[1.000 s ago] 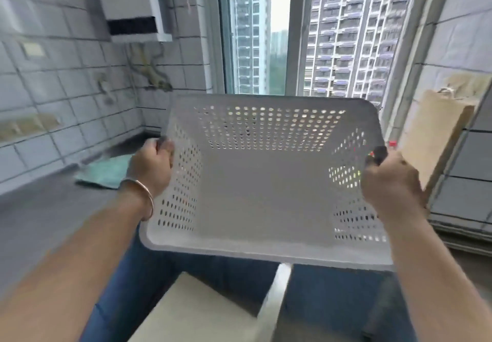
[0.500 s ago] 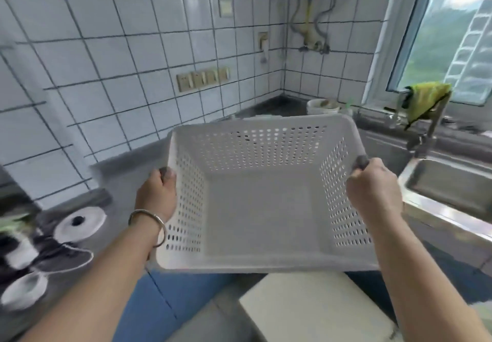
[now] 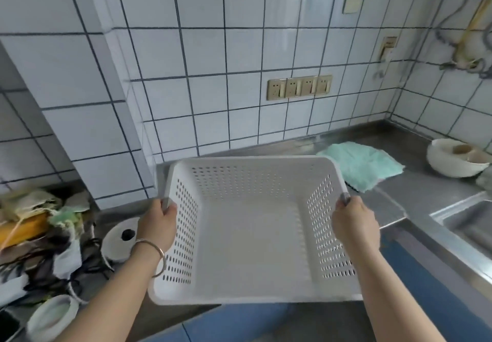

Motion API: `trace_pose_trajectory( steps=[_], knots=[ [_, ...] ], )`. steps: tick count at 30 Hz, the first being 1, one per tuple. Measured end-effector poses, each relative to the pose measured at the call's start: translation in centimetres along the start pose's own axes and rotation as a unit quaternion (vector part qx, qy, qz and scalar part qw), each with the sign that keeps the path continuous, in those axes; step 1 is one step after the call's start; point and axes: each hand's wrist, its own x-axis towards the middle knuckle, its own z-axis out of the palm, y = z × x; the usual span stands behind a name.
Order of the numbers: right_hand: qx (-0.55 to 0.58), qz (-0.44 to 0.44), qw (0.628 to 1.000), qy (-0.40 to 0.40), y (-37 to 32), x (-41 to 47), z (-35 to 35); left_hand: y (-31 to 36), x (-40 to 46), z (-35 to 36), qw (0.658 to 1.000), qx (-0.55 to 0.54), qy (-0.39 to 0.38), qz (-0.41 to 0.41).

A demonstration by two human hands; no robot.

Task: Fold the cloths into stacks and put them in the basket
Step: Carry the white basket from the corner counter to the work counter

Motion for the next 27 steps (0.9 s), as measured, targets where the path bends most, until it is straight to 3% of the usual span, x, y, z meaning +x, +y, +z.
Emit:
trace_pose_trajectory(
  steps=[8, 18, 27],
  knots=[
    [-0.03, -0.039, 0.998, -0.028, -8.1, 10.0, 8.6, -0.8, 11.7, 1.8, 0.998, -0.017, 0.018, -0.058],
    [-0.046, -0.039, 0.996, -0.064, -16.1, 19.4, 18.8, -1.3, 26.9, 4.4, 0.998, 0.004, -0.001, -0.064],
    [-0.089, -0.088, 0.985, -0.122, -19.6, 25.8, 23.5, -1.7, 32.5, 7.2, 0.994, 0.031, 0.017, -0.102]
  ],
)
